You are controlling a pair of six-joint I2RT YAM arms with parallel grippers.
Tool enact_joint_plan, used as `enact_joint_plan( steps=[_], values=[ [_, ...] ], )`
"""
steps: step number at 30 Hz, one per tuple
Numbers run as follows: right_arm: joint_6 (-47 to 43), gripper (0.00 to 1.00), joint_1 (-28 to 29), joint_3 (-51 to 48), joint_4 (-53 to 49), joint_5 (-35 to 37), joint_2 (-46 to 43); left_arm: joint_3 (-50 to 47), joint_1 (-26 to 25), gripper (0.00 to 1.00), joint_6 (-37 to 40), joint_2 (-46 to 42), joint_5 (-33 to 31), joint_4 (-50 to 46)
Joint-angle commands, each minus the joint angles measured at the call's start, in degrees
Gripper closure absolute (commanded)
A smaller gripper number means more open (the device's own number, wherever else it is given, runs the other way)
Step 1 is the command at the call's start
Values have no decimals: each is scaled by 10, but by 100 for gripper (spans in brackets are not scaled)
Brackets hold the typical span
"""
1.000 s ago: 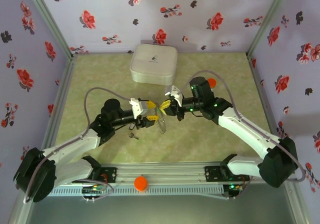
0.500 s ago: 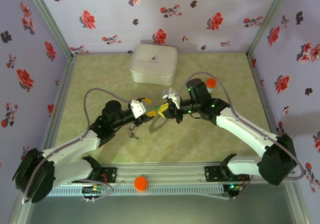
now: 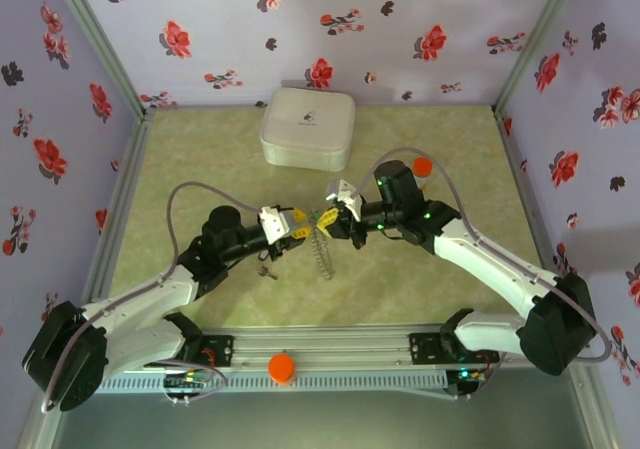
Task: Put the keys on the keyring
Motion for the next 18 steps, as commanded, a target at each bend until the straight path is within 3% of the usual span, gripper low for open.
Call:
enact_joint_plan(
  steps=[1,9,18],
  values=[
    [-24,100,4,-7,31,10,-21,-9,-3,77,-32,-12,25,14],
    [-28,100,4,-12,33,15,-21,-7,2,89,-119,-17,104,15],
    [-27,100,4,-16,42,-20,-20,-21,17,90,-223,1,164,88]
  ],
)
